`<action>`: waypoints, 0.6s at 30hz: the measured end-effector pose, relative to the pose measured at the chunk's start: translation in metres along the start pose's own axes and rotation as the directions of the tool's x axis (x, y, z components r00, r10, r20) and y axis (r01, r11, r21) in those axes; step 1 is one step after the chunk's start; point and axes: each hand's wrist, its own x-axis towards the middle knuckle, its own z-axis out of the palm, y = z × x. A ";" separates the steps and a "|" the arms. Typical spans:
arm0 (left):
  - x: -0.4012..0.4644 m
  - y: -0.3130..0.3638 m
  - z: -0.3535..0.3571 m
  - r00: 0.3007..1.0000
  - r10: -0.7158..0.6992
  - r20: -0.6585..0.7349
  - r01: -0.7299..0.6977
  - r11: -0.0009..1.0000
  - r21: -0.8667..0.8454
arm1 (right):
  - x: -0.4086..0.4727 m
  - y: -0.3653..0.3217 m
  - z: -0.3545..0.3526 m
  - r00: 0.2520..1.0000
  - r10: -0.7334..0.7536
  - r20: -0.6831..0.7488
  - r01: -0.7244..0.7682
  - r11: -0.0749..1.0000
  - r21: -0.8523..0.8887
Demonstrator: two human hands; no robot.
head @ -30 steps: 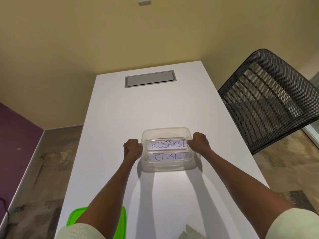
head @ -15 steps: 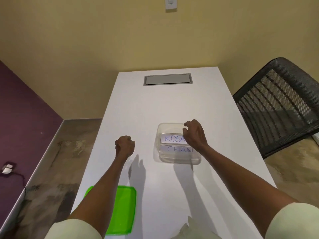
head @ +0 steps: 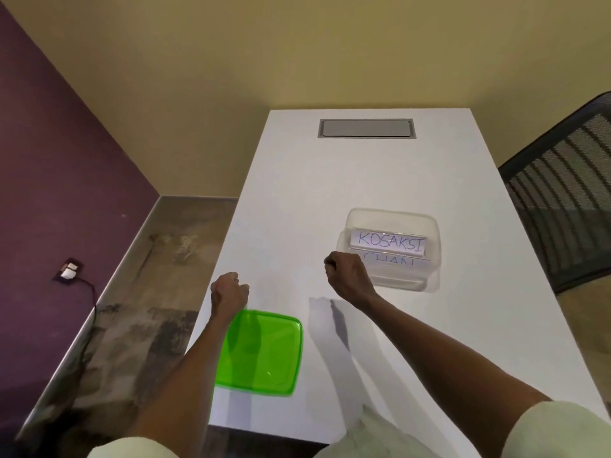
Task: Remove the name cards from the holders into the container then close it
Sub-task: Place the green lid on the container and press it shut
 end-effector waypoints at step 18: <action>-0.011 -0.091 0.009 0.985 -0.165 0.056 0.149 0.963 0.223 | -0.053 0.005 0.105 0.797 0.417 0.437 -0.344 0.908 -0.239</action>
